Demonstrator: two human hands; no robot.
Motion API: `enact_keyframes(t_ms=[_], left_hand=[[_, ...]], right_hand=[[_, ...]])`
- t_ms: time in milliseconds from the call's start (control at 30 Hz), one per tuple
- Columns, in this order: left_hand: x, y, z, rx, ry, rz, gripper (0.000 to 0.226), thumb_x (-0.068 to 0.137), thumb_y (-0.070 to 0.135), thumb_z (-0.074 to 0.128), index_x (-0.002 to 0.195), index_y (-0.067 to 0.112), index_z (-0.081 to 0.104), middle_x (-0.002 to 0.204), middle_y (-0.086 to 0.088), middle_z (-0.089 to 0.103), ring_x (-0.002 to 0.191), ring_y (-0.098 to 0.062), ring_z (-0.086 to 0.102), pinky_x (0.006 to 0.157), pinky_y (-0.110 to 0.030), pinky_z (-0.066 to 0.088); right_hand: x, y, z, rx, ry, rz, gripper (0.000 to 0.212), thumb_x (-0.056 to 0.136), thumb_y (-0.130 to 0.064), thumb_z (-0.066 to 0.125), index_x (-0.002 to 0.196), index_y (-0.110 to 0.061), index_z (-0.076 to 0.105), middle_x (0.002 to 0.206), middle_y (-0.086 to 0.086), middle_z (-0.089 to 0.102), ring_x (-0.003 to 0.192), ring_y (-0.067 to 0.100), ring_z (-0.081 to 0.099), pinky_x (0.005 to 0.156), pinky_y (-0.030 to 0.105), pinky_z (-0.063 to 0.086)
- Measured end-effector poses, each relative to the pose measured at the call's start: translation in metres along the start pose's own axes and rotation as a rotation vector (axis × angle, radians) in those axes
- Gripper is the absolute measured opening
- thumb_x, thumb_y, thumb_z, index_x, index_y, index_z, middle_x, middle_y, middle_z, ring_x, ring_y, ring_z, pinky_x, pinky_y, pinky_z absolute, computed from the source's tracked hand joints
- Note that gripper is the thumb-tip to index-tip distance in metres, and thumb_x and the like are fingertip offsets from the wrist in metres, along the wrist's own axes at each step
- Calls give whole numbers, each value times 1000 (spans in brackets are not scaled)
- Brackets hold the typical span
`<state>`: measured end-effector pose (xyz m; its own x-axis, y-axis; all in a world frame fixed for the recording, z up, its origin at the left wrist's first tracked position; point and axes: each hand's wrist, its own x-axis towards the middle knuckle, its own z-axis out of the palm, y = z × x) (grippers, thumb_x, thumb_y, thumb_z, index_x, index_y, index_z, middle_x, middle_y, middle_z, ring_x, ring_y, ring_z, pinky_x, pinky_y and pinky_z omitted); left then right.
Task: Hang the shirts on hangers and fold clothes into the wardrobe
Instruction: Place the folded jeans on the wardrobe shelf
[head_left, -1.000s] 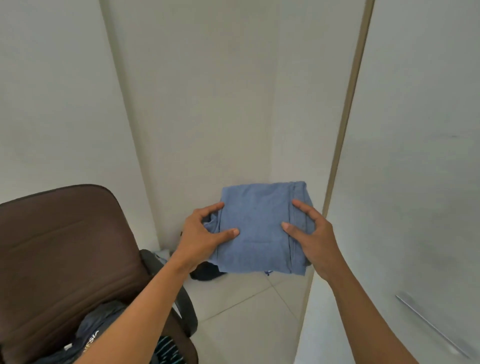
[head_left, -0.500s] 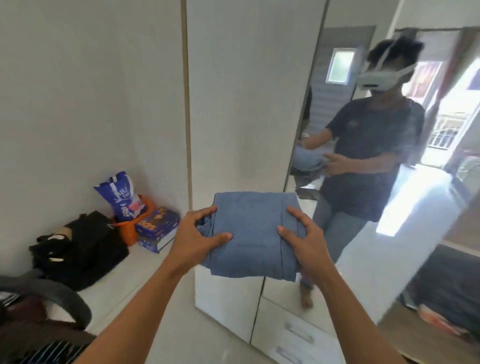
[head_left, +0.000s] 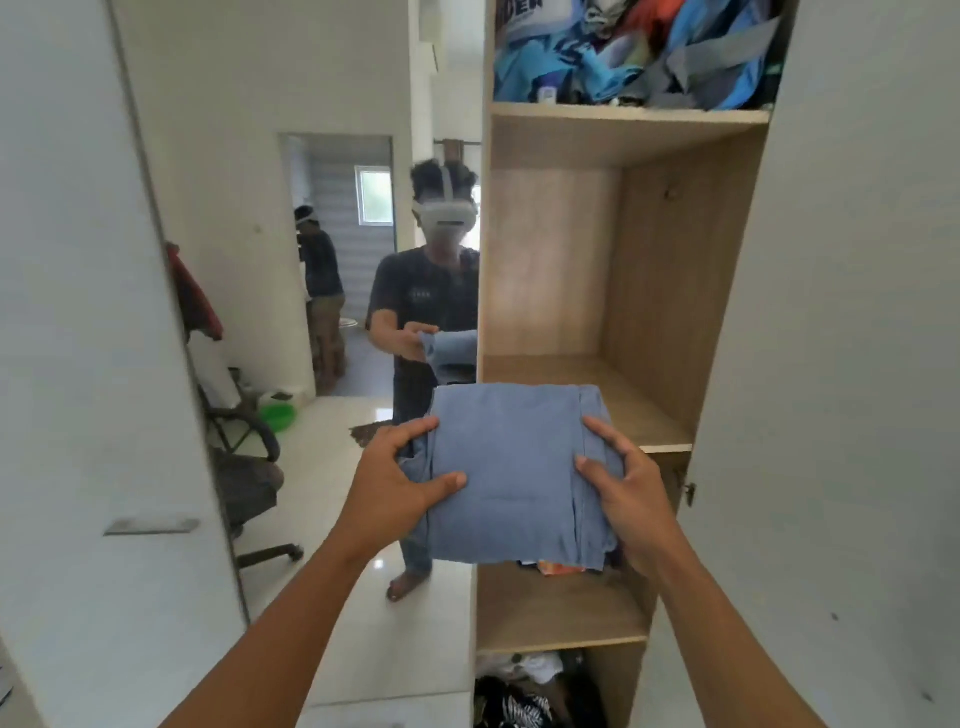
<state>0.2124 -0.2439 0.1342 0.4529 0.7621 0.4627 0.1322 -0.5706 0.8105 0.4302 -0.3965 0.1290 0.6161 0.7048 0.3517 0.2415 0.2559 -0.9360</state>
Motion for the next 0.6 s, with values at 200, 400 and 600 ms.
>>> enact_keyframes(t_ms=[200,400,600], left_hand=[[37,19,127,-86,-14,-14,88,53,46,93,133,34,57,127,13,55,114,-4,54,93,-20,47],[55,14,194,-93,14,-57,85,55,44,92,131,35,56,126,16,54,109,4,54,85,-9,45],[100,9,211,-50,74,-51,87,52,45,92,131,36,56,125,15,51,108,3,52,86,-12,43]], right_hand=[[59,29,-113,-62,38,-37,44,92,-10,68,129,-34,61,134,-10,55,117,2,56,92,19,50],[106,64,-160,-58,-4,-23,44,91,-10,69,128,-33,62,137,-8,57,124,9,55,102,28,49],[160,73,-160,-29,-22,-3,48,80,-33,79,126,-34,64,138,-9,56,124,9,55,105,38,50]])
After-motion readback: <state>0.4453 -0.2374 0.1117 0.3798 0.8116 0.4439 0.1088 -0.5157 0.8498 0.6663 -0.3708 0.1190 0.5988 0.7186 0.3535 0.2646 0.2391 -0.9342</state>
